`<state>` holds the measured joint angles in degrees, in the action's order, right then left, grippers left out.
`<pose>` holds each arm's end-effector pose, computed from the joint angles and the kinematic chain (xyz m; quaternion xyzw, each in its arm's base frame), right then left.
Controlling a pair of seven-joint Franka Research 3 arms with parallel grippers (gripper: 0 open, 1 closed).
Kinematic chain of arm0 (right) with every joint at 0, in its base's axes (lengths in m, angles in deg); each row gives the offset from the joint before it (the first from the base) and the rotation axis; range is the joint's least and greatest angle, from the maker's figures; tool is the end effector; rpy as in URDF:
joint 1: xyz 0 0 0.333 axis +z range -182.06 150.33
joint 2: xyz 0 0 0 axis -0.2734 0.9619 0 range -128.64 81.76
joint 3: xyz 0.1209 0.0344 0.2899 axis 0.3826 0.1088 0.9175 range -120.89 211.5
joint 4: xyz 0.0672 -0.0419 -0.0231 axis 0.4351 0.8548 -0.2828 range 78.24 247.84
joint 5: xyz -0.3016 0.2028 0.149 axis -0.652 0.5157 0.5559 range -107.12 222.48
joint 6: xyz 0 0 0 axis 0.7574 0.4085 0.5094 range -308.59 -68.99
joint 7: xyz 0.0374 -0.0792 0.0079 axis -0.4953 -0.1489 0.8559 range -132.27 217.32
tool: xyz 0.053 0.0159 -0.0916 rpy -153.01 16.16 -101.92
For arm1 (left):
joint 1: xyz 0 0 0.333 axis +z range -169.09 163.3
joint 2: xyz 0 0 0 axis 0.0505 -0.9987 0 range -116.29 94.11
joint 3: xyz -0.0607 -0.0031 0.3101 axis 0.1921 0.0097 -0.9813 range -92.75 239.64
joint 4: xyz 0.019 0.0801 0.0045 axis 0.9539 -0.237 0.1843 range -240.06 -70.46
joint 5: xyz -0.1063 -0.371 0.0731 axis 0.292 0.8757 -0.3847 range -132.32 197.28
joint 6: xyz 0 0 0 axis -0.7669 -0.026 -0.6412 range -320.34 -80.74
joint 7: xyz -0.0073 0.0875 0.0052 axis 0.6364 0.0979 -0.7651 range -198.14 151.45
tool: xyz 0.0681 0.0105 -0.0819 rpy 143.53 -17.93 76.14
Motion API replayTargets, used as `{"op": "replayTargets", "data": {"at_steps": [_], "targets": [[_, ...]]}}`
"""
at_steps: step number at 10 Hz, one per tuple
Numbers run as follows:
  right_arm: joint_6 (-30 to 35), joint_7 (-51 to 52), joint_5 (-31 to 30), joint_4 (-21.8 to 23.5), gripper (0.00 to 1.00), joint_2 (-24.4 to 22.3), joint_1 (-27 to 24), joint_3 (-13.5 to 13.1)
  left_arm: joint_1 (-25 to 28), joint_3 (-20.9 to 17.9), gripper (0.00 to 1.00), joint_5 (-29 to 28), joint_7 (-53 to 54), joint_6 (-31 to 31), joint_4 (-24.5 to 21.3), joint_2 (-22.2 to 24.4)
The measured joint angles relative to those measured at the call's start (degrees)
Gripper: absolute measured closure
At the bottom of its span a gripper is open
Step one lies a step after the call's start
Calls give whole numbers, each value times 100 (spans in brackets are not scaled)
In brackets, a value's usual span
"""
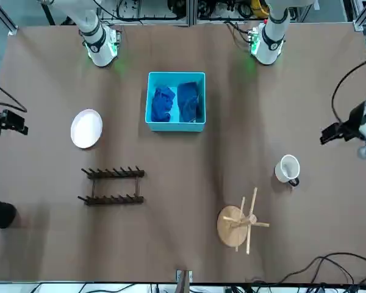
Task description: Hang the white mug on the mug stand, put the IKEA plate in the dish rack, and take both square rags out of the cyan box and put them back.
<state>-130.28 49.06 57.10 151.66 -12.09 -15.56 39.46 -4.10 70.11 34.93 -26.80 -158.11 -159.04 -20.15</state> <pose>0.6048 -0.0535 0.5855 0.9989 0.0091 -0.0443 0.0106 0.6081 0.0170 0.5075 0.9983 0.0535 -0.0154 0.0159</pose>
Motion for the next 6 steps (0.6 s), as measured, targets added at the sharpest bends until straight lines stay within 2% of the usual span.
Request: {"op": "replayTargets", "data": {"at_steps": [2, 4, 6], "targets": [[-528, 600, -212, 696, 0, 43, -145, -39, 27, -31, 4, 12, -15, -1020, -953, -181], [-1515, 1518, -222, 1766, 0, -5, -515, -74, 103, -65, 4, 20, -15, -1971, -1791, -353], [-2232, 1707, -219, 2693, 0, -100, -709, -82, 129, -91, 4, 155, -22, -2464, -2079, -657]]}}
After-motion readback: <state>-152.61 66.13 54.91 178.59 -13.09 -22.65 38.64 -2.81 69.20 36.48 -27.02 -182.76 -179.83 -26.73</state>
